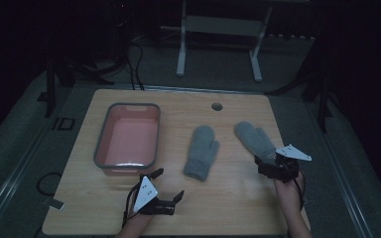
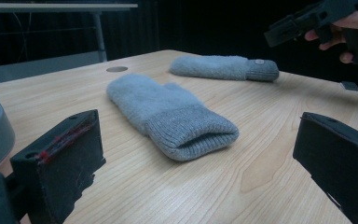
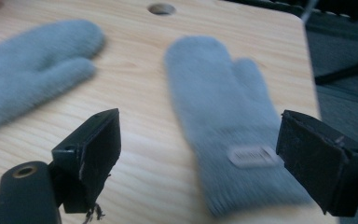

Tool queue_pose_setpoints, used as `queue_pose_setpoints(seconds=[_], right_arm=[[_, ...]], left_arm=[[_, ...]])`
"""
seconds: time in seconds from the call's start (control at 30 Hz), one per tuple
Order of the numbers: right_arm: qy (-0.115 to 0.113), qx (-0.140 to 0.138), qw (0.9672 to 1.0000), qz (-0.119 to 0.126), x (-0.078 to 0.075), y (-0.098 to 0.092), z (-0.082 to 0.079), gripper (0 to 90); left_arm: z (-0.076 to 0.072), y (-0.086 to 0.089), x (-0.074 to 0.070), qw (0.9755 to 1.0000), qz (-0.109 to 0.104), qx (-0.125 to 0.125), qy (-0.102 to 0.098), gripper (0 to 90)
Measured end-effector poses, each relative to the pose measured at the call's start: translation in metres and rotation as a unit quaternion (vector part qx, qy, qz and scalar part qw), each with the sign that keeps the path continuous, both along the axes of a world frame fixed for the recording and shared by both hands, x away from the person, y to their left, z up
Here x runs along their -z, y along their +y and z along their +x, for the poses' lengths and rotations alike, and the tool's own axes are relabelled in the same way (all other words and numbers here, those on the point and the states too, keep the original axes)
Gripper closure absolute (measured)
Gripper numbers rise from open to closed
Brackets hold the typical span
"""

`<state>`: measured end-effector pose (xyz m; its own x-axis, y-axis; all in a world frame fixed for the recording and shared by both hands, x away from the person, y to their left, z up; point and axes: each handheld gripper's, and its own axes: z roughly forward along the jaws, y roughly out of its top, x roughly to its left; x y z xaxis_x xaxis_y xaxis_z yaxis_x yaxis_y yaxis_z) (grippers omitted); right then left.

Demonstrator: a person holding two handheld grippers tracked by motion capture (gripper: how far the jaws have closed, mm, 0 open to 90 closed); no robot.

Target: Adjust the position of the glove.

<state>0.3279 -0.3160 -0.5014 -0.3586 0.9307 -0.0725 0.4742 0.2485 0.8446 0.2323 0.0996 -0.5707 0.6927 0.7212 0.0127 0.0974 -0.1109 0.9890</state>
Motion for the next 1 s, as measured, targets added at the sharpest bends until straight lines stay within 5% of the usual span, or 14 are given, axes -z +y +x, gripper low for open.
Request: queue_pose_setpoints(seconds=[0.33,0.57,0.73,1.0], right_arm=[[0.003,-0.06,0.998,0.016,-0.006,0.037,0.015,13.3],[0.02,-0.129,0.9914,0.002,-0.005,0.078,0.026,13.7],[0.023,-0.132,0.991,0.007,-0.005,0.106,0.033,13.6],[0.038,-0.193,0.9802,0.018,0.0,0.144,0.05,16.0]], left_arm=[[0.0,0.0,0.0,1.0,-0.001,0.0,-0.001,1.8],[0.0,0.0,0.0,1.0,-0.001,0.001,-0.001,1.8],[0.0,0.0,0.0,1.0,-0.003,0.002,0.0,1.8],[0.0,0.0,0.0,1.0,-0.002,0.004,0.002,1.8]])
